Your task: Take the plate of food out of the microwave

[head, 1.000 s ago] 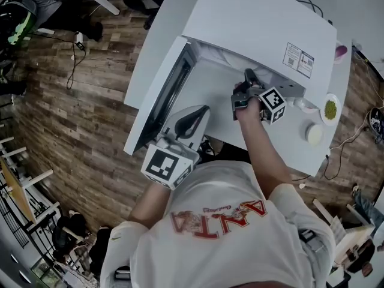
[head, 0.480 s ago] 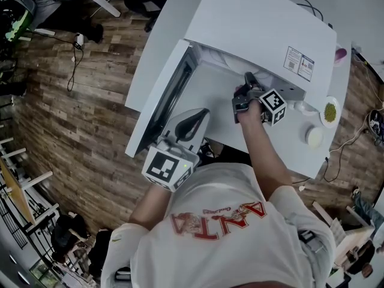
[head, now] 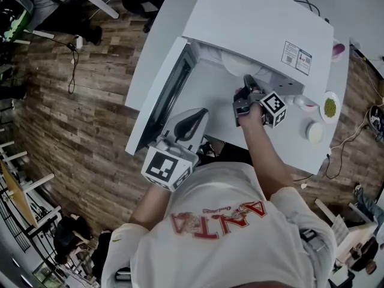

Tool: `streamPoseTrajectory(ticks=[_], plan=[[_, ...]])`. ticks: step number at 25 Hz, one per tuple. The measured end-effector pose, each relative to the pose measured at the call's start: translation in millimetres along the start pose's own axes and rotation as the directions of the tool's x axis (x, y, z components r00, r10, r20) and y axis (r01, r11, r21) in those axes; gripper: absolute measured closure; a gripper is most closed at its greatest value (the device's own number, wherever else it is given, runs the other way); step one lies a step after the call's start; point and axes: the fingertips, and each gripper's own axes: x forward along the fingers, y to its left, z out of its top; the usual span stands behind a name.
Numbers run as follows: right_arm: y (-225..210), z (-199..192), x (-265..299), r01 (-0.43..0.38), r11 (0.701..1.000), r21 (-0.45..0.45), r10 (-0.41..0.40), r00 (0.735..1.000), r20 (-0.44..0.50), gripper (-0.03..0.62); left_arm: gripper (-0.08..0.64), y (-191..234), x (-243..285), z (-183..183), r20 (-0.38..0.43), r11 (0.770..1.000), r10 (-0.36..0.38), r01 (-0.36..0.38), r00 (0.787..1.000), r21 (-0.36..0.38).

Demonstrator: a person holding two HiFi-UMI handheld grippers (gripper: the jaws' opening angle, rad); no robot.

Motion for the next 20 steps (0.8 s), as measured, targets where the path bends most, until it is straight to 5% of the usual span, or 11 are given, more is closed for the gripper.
streamPoseTrajectory(ticks=[20], plan=[[17.0,3.5,0.3,-0.125,0.992,0.025,0.125,0.992,0.009,0.571,0.551,-4.4,-9.0,-1.1,-0.004,1.000,-0.009,0.009,1.000,0.007]])
